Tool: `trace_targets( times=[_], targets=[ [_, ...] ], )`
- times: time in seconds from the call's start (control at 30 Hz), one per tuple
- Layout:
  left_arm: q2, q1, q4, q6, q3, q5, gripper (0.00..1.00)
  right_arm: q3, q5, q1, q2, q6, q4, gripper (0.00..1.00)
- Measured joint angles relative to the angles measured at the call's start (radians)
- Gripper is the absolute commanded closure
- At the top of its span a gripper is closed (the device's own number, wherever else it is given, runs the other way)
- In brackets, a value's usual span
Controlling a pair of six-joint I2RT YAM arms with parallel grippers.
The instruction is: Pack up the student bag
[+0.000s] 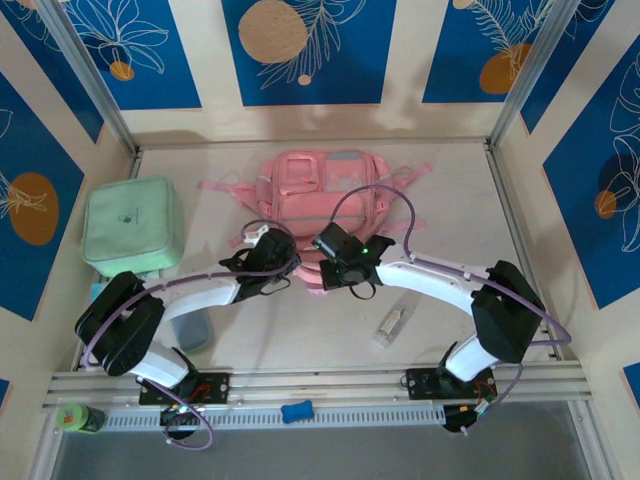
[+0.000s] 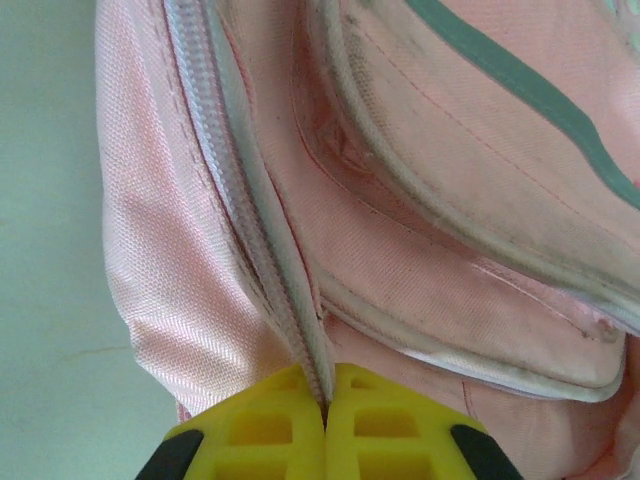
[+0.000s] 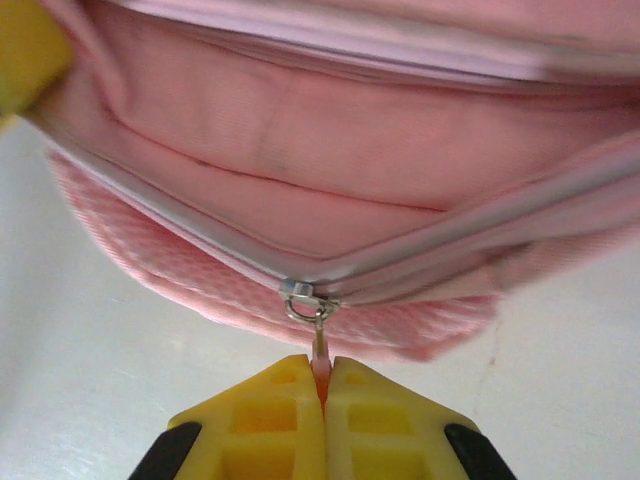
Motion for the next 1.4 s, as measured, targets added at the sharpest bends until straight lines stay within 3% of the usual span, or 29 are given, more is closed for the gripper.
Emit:
trace_targets(
  times=[0.2, 0.37, 0.53, 0.63, 0.73, 0.87, 1.0, 1.07, 1.23, 1.4],
  targets=[
    [-0.095, 0.117, -0.091, 0.106, 0.000, 0.060, 1.00, -0.053, 0.000, -0.072, -0.074, -0.013, -0.007, 1.00],
    [-0.122, 0.268, -0.126, 0.199, -0.001, 0.164, 1.00, -0.058, -0.005, -0.135, -0.081, -0.042, -0.017, 1.00],
    [-0.110, 0.375, -0.169, 0.299, 0.022, 0.266, 1.00, -0.063, -0.033, -0.123, -0.080, -0.053, -0.004, 1.00],
    [-0.035, 0.412, -0.237, 0.367, 0.117, 0.285, 1.00, -0.062, -0.070, -0.101, -0.058, -0.052, 0.017, 1.00],
    [0.007, 0.443, -0.234, 0.438, 0.162, 0.324, 0.70, -0.027, -0.085, -0.073, -0.008, -0.044, 0.018, 1.00],
    [-0.075, 0.412, -0.234, 0.450, 0.138, 0.303, 0.52, -0.009, -0.084, -0.052, 0.013, -0.026, 0.018, 1.00],
    [-0.244, 0.334, -0.180, 0.351, 0.000, 0.292, 0.41, -0.009, -0.087, -0.051, 0.016, -0.011, 0.017, 1.00],
    [-0.265, 0.254, -0.180, 0.278, -0.029, 0.263, 0.37, -0.009, -0.087, -0.051, 0.016, -0.007, 0.018, 1.00],
    [-0.259, 0.052, -0.088, 0.069, -0.101, 0.176, 0.31, -0.010, -0.086, -0.050, 0.019, 0.001, 0.019, 1.00],
    [-0.144, -0.068, -0.007, -0.100, -0.083, 0.073, 0.30, -0.019, -0.087, -0.050, 0.019, 0.000, 0.033, 1.00]
  ],
)
